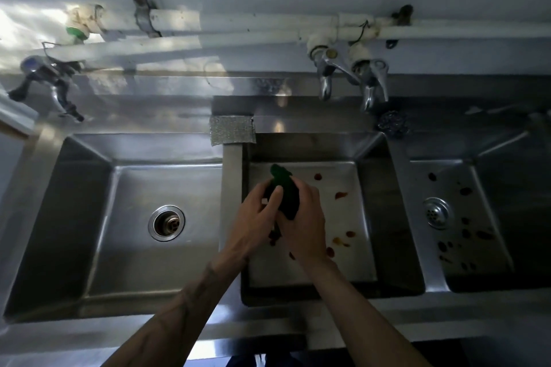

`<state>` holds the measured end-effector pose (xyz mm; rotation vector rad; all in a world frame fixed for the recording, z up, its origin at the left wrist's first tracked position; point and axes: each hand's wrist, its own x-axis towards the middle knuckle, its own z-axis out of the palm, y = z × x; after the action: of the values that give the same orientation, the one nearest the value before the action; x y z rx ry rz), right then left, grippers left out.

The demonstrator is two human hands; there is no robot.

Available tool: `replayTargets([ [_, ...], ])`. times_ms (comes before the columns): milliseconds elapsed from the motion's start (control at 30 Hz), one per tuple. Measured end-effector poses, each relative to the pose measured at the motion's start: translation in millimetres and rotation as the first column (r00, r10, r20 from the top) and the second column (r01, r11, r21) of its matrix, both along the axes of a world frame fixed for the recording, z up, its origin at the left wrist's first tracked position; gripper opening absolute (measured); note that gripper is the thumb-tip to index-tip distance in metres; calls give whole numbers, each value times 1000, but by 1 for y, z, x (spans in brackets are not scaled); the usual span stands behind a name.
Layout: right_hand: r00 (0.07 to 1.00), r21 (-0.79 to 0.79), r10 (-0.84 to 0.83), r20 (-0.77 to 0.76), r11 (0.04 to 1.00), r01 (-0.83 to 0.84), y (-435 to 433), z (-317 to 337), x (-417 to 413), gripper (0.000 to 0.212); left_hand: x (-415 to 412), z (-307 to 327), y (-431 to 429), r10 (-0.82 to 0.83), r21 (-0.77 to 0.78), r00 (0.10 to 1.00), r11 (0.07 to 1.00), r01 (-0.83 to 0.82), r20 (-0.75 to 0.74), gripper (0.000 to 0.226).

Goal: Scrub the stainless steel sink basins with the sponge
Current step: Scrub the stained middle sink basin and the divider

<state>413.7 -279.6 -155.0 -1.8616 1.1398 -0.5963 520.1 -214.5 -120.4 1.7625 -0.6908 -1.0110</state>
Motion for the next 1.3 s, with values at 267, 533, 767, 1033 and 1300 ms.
replayTargets([
  [267, 1000, 29, 17, -5, 999, -16, -29, -30, 18, 58, 25, -34, -6, 84, 65, 949, 992, -109, 305, 46],
  [533, 994, 114, 74, -81, 991, -64, -81, -108, 42, 66, 40, -92, -9, -157, 267, 613, 959, -91, 774, 49],
  [767, 940, 192, 146, -307, 977, -89, -122, -188, 43, 73, 39, -121, 2, -283, 339, 491, 940, -29, 824, 57],
  [1033, 817, -30, 233, -527, 956, -292, -124, -243, 56, 69, 44, -130, 6, -209, 252, 450, 967, -39, 869, 55],
  [1300, 859, -256, 188, -476, 905, -339, -81, -275, 101, 57, 54, -145, 13, -187, 229, 419, 972, -52, 889, 55],
])
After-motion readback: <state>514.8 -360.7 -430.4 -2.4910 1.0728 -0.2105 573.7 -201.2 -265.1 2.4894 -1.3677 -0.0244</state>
